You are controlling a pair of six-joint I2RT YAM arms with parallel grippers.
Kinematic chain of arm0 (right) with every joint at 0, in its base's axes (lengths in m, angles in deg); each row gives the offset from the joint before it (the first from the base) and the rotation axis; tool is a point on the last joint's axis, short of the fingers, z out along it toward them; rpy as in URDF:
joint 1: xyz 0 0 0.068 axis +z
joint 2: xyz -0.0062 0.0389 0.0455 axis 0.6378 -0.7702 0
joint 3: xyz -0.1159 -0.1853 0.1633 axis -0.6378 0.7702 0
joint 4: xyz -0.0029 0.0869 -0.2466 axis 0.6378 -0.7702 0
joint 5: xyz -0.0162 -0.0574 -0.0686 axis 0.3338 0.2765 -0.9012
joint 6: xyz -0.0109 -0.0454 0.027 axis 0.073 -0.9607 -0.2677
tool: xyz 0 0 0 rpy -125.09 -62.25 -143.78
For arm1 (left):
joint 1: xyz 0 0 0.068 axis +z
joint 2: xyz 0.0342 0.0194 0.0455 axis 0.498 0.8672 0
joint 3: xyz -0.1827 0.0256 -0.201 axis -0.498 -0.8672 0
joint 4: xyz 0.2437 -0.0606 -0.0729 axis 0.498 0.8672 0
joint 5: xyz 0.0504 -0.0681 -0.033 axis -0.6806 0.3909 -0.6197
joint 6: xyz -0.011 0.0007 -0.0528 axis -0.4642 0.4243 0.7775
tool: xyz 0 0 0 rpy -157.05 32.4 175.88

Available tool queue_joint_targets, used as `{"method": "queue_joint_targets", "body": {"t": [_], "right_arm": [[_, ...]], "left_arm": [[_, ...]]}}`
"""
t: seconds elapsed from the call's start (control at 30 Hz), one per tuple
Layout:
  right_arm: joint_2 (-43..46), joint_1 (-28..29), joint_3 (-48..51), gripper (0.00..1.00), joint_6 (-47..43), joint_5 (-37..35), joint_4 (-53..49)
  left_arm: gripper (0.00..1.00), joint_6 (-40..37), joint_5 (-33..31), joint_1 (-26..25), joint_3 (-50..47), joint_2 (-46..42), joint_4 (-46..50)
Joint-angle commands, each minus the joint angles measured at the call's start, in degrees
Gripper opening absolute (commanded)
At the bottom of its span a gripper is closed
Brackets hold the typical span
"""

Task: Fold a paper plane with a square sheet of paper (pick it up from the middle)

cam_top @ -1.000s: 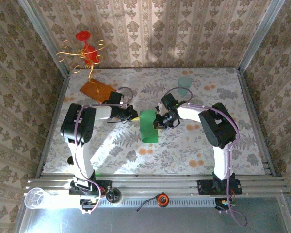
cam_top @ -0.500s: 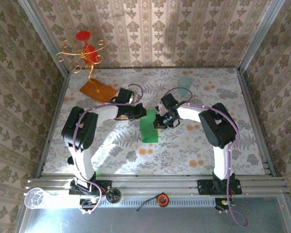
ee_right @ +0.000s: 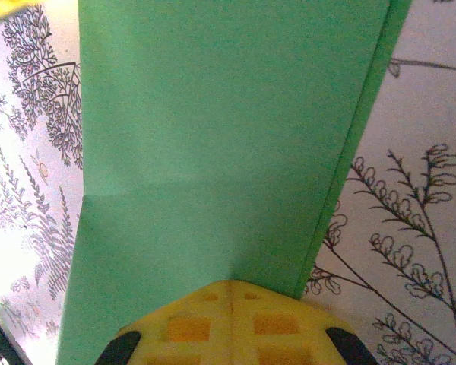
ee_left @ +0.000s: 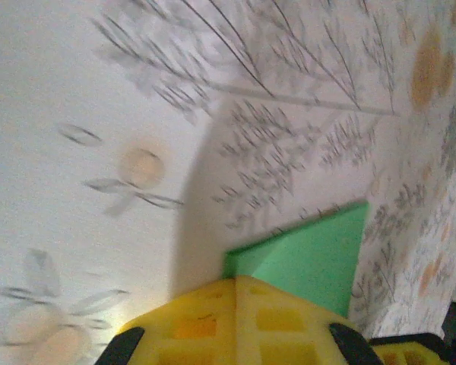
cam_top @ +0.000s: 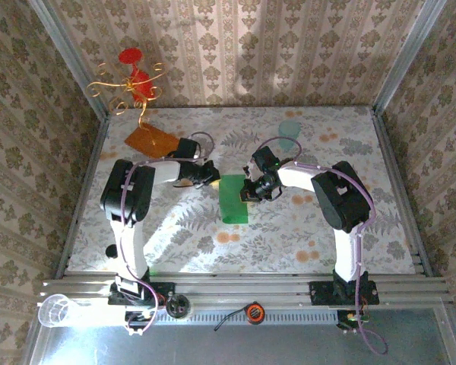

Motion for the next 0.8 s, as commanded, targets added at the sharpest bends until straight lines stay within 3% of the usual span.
{"method": "queue_joint_targets", "body": {"t": [0.0, 0.3, 0.5, 0.77], "right_arm": [[-8.16, -0.39, 6.20, 0.04, -1.70, -17.15, -15.34], [-8.08, -0.39, 6.10, 0.04, -1.15, -16.49, -14.80], [-8.34, -0.38, 5.75, 0.03, -0.83, -16.19, -14.64], [-8.18, -0.39, 6.01, 0.03, -0.74, -16.16, -14.47]], "left_arm": [[0.00, -0.94, -3.33, 1.99, 1.72, 1.67, 2.43], [0.00, 2.51, 0.08, -2.01, -0.39, -6.00, -4.76], [0.00, 2.79, -0.48, -5.01, 2.44, -1.28, -1.96], [0.00, 0.76, -2.65, -3.35, 4.65, 2.96, 1.49]]}}
